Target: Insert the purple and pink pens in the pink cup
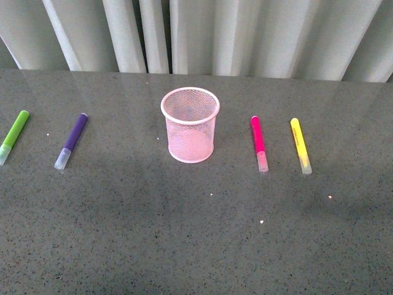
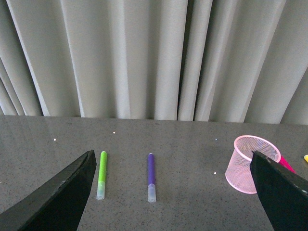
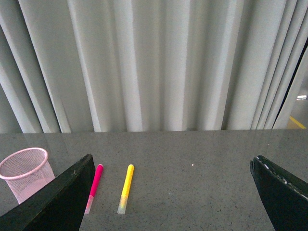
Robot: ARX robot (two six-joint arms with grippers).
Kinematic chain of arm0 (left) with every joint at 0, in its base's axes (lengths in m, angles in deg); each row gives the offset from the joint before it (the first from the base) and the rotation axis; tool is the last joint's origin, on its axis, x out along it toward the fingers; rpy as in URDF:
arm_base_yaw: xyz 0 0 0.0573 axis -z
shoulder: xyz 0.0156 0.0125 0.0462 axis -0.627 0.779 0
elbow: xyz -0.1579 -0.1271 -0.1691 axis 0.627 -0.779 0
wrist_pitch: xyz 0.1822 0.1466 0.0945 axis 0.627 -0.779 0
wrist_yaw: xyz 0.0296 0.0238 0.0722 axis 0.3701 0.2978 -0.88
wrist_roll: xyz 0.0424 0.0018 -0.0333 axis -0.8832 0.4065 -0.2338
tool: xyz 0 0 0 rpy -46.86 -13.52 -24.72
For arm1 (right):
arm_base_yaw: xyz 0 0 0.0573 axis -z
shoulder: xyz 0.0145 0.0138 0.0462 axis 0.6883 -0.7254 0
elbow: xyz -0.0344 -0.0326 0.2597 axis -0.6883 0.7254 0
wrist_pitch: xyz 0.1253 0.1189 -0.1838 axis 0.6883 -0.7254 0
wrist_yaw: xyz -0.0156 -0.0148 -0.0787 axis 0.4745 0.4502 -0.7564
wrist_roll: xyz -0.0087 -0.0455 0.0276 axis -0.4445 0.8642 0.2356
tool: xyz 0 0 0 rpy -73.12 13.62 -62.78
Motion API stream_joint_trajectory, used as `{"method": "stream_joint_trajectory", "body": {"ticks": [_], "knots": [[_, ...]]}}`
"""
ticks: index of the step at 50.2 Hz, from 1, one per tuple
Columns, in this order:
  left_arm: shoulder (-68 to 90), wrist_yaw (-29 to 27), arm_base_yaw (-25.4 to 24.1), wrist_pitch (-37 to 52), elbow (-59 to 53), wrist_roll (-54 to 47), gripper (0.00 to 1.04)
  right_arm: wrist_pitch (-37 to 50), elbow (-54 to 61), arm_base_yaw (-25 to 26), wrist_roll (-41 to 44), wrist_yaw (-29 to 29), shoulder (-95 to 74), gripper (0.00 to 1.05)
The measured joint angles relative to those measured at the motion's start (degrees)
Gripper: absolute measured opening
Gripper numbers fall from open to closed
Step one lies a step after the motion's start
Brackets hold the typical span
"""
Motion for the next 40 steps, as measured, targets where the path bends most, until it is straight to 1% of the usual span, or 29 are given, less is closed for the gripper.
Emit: {"method": "stream_joint_trajectory", "body": {"ticks": [40], "knots": [[0.0, 0.0, 0.0, 0.0, 0.0, 0.0, 0.98, 0.0, 0.0, 0.0, 0.0, 0.0, 0.0, 0.98]]}}
